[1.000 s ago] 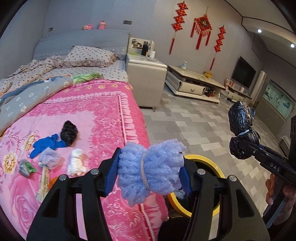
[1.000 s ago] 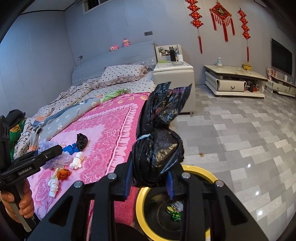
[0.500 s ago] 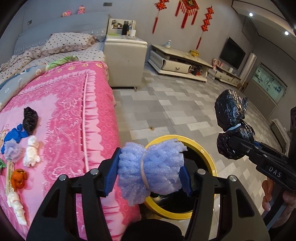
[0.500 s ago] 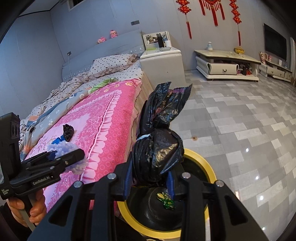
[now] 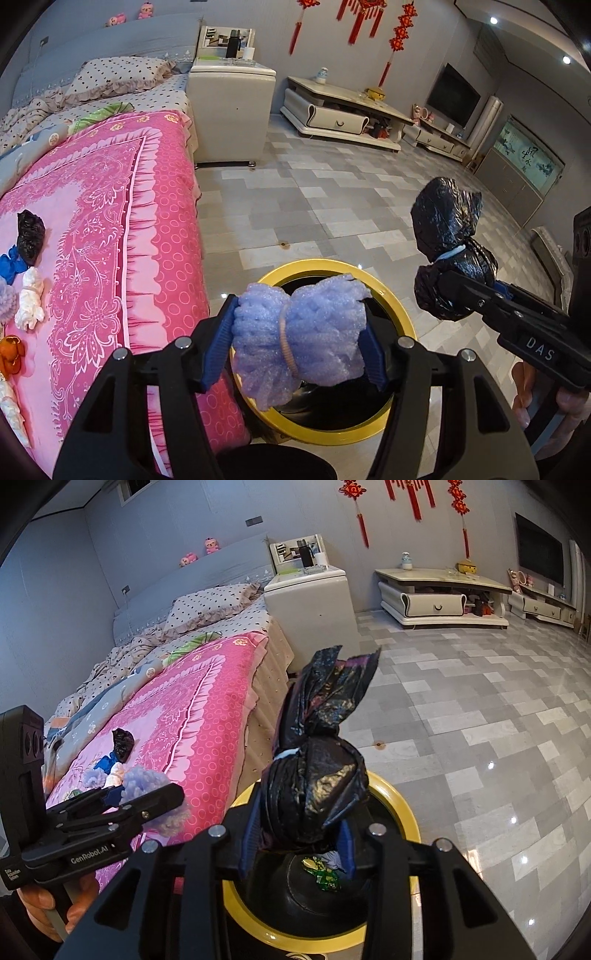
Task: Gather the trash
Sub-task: 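Open both tools to drop the bubble wrap and black bag into the bin, then move both tools back over the bed toward the foil wrapper and glove, then grasp the silver foil wrapper with the left tool while the right tool grasps the black bag, then carry the foil wrapper and black bag over the yellow-rimmed bin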
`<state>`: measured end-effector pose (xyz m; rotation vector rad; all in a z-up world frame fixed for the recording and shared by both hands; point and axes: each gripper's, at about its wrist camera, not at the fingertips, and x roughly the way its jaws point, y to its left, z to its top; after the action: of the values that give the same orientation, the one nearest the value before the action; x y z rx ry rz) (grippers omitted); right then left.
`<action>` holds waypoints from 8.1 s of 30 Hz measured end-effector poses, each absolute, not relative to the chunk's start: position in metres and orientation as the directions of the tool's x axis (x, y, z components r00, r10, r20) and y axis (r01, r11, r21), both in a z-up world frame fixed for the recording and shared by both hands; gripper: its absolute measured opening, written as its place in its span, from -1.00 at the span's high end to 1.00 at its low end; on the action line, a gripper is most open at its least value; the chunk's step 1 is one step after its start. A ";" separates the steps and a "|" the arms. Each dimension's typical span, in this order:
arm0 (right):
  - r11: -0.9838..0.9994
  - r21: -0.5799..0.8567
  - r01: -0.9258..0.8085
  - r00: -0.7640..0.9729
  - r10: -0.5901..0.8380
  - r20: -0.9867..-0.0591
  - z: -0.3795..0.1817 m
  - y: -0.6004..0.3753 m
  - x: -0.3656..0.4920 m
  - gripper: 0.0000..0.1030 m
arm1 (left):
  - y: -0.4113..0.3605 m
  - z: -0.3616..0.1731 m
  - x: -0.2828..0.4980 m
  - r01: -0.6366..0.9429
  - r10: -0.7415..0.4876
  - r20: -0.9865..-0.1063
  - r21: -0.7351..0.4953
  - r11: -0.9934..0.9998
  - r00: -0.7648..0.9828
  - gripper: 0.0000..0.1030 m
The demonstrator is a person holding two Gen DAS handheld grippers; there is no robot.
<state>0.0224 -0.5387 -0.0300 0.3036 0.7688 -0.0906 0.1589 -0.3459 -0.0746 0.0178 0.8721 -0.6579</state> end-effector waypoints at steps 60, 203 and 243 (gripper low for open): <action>0.965 0.212 -0.154 0.704 0.258 -0.662 0.009 -0.311 0.150 -0.43 | 0.035 -0.061 0.210 -0.047 -0.031 -0.682 -0.096 0.994 0.730 -0.81; 0.982 0.171 -0.079 0.794 0.166 -0.585 0.044 -0.368 0.126 0.41 | -0.083 0.009 0.171 0.209 -0.248 -0.550 -0.134 0.969 0.798 0.22; 0.956 0.214 0.200 0.742 -0.005 -0.671 -0.021 -0.528 0.045 0.39 | -0.322 -0.057 0.160 0.540 -0.477 -0.693 -0.148 0.828 0.541 0.22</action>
<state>0.0455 -0.5276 -0.0215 0.2821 0.7292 -0.1139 0.1604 -0.3220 -0.0565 0.0864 0.7954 -0.6050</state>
